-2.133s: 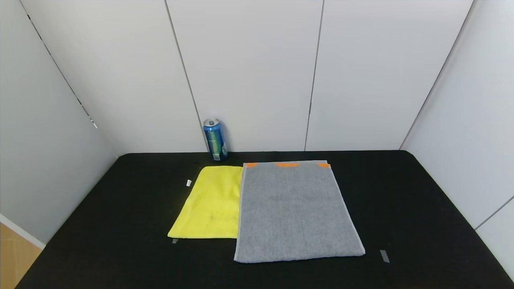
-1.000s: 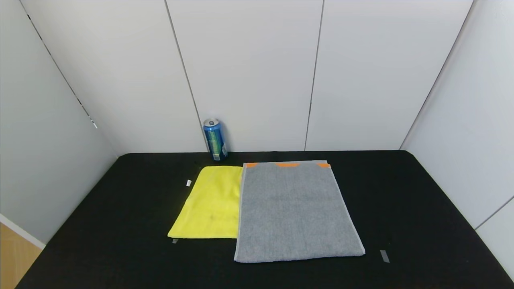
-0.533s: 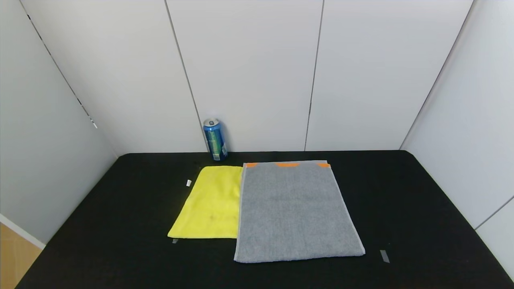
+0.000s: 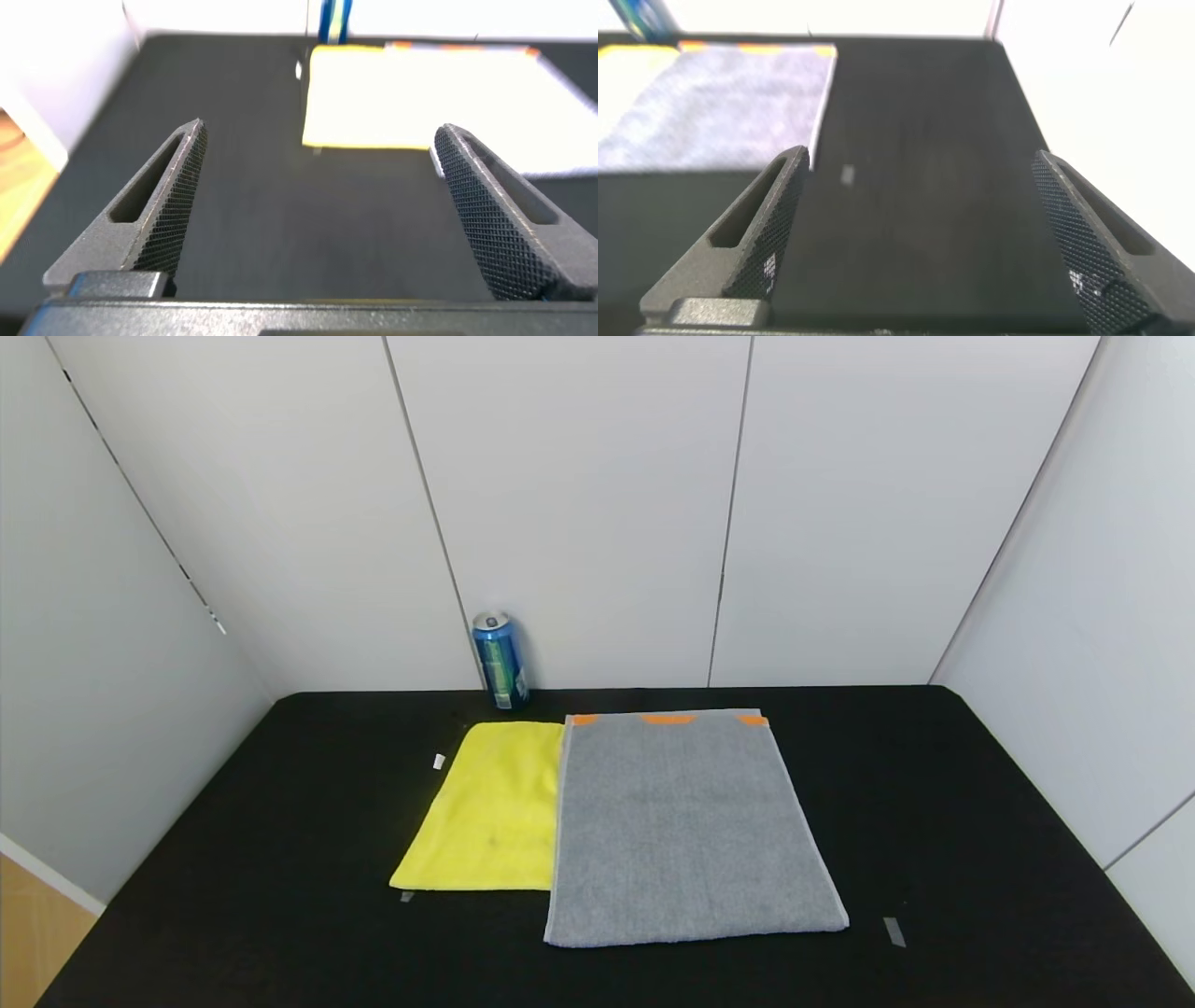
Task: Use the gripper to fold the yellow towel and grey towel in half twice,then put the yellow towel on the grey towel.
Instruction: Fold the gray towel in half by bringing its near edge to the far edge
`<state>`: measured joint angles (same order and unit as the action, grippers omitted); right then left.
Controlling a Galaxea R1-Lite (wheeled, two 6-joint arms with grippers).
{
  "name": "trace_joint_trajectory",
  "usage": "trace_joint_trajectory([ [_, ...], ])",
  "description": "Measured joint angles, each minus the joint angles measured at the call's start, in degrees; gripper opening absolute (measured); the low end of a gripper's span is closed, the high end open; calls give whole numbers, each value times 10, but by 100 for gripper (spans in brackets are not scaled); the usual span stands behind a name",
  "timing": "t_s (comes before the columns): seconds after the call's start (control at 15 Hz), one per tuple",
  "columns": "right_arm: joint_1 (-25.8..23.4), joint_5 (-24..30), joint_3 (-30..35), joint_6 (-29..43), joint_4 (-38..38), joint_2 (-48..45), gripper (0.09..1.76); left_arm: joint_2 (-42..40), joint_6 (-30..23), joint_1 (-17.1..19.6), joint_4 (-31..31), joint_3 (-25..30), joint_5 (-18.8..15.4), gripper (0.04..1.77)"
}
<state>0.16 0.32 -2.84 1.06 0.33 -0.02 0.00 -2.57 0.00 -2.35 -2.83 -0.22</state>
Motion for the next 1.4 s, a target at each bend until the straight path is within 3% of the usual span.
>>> trace_joint_trajectory([
  [0.27,0,6,-59,0,51,5,171,2,0,0,34,-47,-28,172],
  [0.6,0,23,-149,0,109,48,171,54,9,0,64,-144,-60,172],
  [1.0,29,16,-258,6,109,183,171,210,22,-10,60,-260,-71,172],
  [1.4,54,13,-387,51,109,383,171,385,22,-19,61,-363,-99,172],
])
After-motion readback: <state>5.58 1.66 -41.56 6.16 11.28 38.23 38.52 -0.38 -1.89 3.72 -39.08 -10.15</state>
